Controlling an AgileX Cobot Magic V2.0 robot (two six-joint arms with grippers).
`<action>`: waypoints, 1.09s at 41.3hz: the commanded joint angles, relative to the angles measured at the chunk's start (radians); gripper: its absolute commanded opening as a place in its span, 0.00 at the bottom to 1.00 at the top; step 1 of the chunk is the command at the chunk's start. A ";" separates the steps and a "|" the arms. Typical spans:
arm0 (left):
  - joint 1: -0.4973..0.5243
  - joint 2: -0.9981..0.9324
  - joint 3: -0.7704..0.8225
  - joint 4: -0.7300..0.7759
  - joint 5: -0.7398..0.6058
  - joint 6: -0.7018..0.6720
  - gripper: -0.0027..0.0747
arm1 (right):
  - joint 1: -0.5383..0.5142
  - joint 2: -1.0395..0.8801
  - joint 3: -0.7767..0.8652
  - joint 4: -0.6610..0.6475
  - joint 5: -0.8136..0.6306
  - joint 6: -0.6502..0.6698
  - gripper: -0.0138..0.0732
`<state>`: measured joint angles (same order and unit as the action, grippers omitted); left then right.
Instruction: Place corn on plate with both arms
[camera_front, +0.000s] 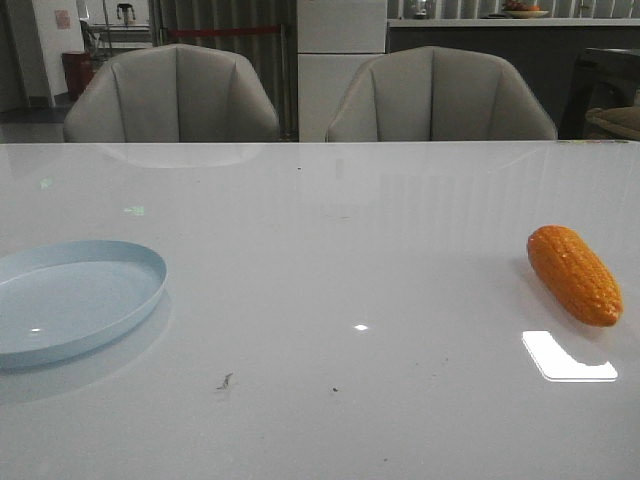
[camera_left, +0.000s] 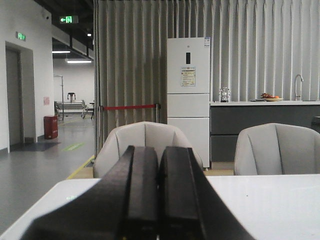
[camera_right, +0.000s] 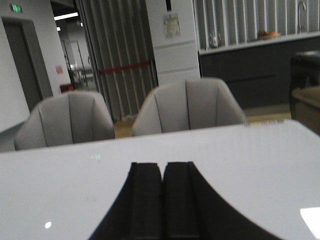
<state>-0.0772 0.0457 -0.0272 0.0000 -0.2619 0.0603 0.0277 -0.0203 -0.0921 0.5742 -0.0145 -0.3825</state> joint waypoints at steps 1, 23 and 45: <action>-0.007 0.024 -0.116 0.049 -0.057 -0.004 0.15 | 0.001 -0.004 -0.136 0.009 -0.043 -0.004 0.22; -0.007 0.537 -0.674 0.083 0.166 -0.004 0.15 | 0.001 0.563 -0.643 -0.126 0.054 -0.007 0.22; -0.007 0.973 -0.683 0.083 0.164 -0.004 0.15 | 0.001 1.100 -0.755 -0.125 0.119 -0.006 0.22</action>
<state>-0.0772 0.9977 -0.6716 0.0818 -0.0142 0.0603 0.0277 1.0619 -0.8095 0.4514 0.1523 -0.3845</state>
